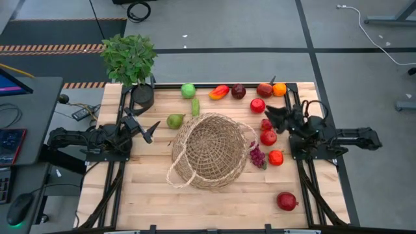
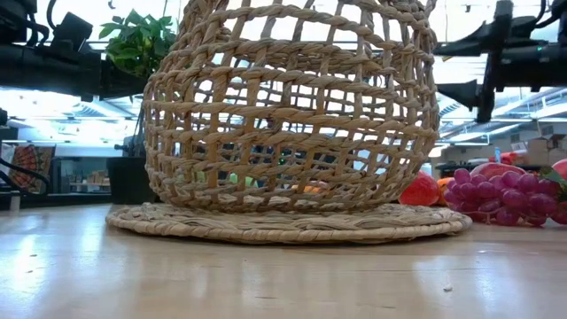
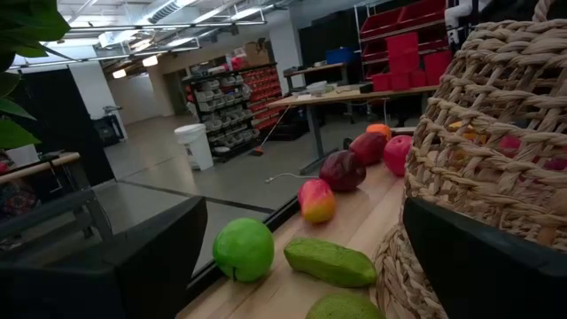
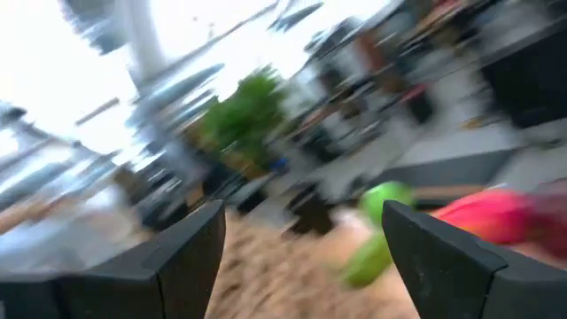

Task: Build produce basket
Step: Put the bell pepper into the woven basket

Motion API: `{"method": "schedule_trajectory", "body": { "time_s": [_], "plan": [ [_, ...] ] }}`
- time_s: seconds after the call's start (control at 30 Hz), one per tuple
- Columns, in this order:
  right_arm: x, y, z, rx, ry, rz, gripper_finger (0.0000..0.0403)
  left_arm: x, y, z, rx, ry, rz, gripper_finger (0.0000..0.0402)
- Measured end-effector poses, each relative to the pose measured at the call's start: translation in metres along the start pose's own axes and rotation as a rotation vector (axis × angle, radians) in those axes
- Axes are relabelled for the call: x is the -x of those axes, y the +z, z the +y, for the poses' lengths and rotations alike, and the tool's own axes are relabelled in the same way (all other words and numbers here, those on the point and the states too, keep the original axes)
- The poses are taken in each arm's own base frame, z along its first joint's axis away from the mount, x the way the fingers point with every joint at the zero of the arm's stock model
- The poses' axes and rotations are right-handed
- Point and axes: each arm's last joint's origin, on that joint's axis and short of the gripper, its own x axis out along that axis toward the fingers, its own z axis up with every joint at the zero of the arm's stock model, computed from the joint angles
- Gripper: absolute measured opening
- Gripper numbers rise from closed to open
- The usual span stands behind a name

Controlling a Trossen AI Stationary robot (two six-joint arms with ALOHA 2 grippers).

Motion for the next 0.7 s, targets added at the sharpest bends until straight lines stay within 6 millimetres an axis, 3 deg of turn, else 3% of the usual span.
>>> {"method": "schedule_trajectory", "body": {
  "time_s": [0.13, 0.37, 0.7],
  "plan": [
    [-0.002, 0.001, -0.007, 0.057, -0.086, -0.028, 0.0307, 0.000, 0.000, 0.000, 0.000, 0.000, 0.000, 0.0388],
    [-0.004, -0.007, -0.029, 0.086, -0.321, 0.084, 0.0307, 0.000, 0.000, 0.000, 0.000, 0.000, 0.000, 0.0388],
    [-0.019, 0.024, -0.003, 0.105, -0.035, 0.340, 0.0307, 0.000, 0.000, 0.000, 0.000, 0.000, 0.000, 0.0388]
  ]
}}
